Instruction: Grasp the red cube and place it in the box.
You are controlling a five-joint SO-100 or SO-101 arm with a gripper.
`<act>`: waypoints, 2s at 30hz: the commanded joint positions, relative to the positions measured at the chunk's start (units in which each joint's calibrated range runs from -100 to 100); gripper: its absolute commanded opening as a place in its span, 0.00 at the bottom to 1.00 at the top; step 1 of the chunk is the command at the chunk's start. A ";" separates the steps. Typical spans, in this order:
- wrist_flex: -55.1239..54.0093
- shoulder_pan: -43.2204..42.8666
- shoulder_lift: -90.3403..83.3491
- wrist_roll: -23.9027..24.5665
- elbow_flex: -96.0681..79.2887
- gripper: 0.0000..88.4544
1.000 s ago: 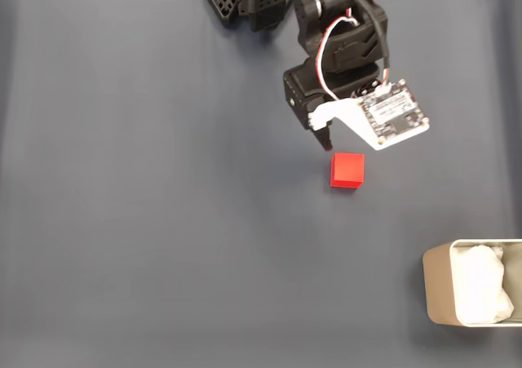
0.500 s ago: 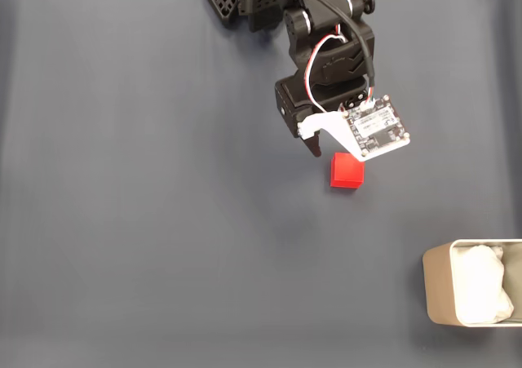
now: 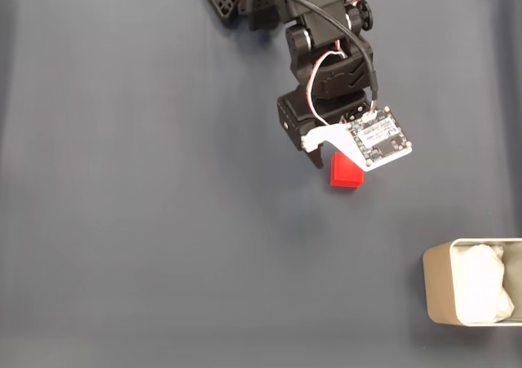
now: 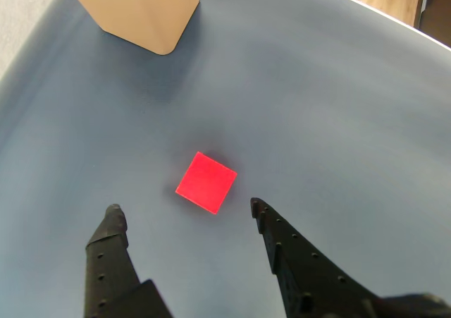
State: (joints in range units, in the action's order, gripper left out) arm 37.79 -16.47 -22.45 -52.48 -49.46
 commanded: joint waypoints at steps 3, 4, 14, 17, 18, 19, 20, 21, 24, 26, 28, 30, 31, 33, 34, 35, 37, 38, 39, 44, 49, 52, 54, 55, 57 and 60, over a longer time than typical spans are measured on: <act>-3.28 -0.08 1.57 -0.34 0.46 0.46; -3.69 -0.15 1.91 -0.34 0.46 0.46; -6.39 -1.22 5.72 -0.24 0.73 0.46; -7.13 -1.71 6.85 0.15 0.64 0.46; -7.46 -1.86 7.20 0.24 0.55 0.46; -7.71 -2.00 7.54 0.39 0.46 0.46; -7.79 -2.14 7.89 0.54 0.46 0.46; -7.87 -2.28 8.15 0.68 0.46 0.46; -8.20 -2.71 8.67 0.98 0.28 0.46; -8.53 -2.92 8.93 1.03 0.10 0.46; -9.10 -3.06 9.36 1.03 0.10 0.46; -9.51 -3.20 9.80 1.03 0.19 0.46; -9.59 -3.28 10.06 1.03 0.19 0.46; -9.76 -3.42 10.49 1.07 0.28 0.46; -9.84 -3.49 10.66 1.17 0.28 0.46; -10.00 -3.56 10.92 1.27 0.28 0.46; -10.25 -3.63 11.27 1.37 0.19 0.46; -10.49 -3.63 11.44 1.37 0.19 0.46; -10.74 -3.70 11.70 1.37 0.19 0.46; -11.39 -3.99 12.22 1.56 0.64 0.46; -11.97 -4.20 11.88 1.12 0.64 0.46; -12.30 -4.27 11.70 0.93 0.64 0.46; -12.46 -4.27 11.62 0.73 0.64 0.46; -12.62 -4.27 11.62 0.68 0.64 0.46; -13.12 -4.34 11.44 0.49 0.64 0.46; -13.69 -4.41 11.44 0.00 0.64 0.46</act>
State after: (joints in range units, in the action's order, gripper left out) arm 25.30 -20.10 -10.03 -51.65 -49.46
